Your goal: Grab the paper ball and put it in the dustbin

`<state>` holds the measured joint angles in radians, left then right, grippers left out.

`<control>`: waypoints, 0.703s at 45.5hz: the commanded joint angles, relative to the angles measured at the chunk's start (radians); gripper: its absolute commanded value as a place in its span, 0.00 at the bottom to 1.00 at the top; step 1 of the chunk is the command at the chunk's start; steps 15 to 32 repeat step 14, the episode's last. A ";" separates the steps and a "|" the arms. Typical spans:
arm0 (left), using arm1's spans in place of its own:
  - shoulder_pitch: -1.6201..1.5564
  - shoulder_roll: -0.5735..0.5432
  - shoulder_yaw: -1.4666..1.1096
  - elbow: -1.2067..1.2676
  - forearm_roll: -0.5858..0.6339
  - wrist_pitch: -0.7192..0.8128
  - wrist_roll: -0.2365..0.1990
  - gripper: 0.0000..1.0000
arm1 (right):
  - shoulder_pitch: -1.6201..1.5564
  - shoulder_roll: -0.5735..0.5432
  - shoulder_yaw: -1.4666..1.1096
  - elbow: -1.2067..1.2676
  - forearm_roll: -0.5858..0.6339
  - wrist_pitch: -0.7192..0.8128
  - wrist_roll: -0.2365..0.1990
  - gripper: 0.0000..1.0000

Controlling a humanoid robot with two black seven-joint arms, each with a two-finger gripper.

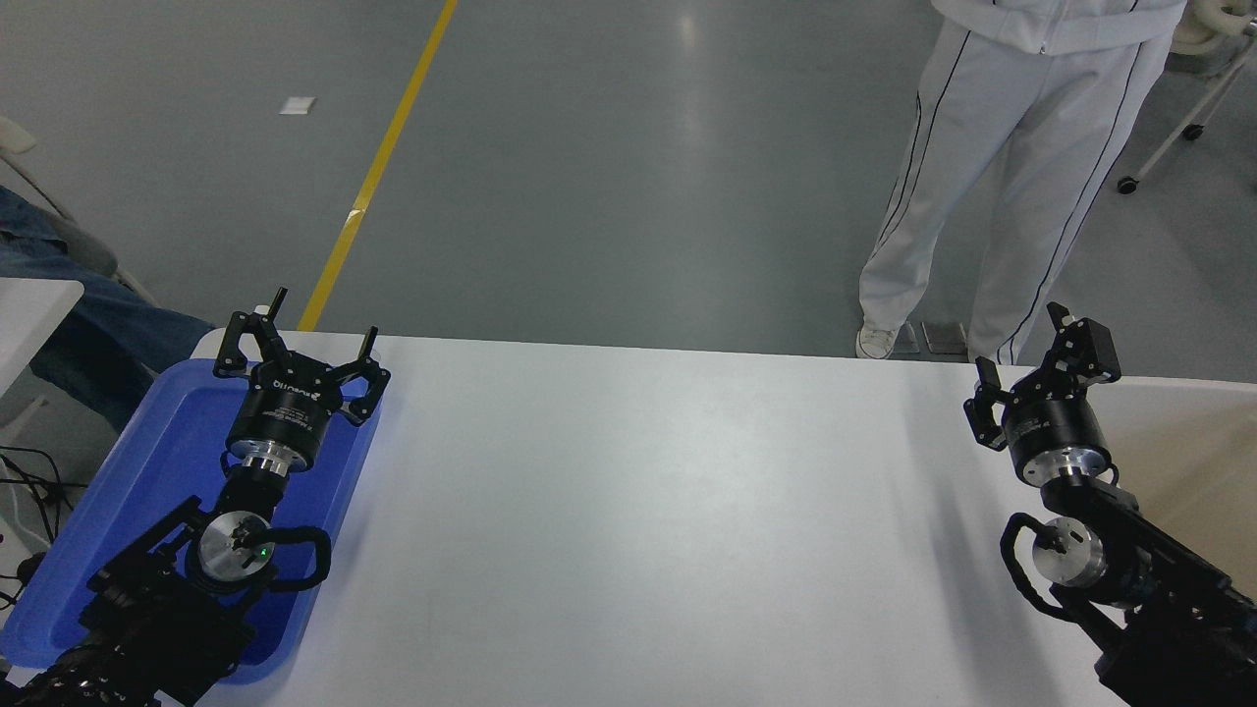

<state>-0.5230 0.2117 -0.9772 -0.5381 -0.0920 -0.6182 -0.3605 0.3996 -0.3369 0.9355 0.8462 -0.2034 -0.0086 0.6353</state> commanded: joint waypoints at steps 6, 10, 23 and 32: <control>0.000 0.000 0.000 0.001 0.000 0.000 0.000 1.00 | -0.018 0.009 -0.007 0.043 -0.016 -0.004 0.080 1.00; 0.000 0.000 0.000 0.000 0.000 0.000 0.000 1.00 | -0.021 0.007 -0.007 0.043 -0.016 -0.004 0.078 1.00; 0.000 0.000 0.000 0.001 0.000 0.000 0.000 1.00 | -0.022 0.006 -0.009 0.042 -0.016 -0.004 0.076 1.00; 0.000 0.000 0.000 0.001 0.000 0.000 0.000 1.00 | -0.022 0.006 -0.009 0.042 -0.016 -0.004 0.076 1.00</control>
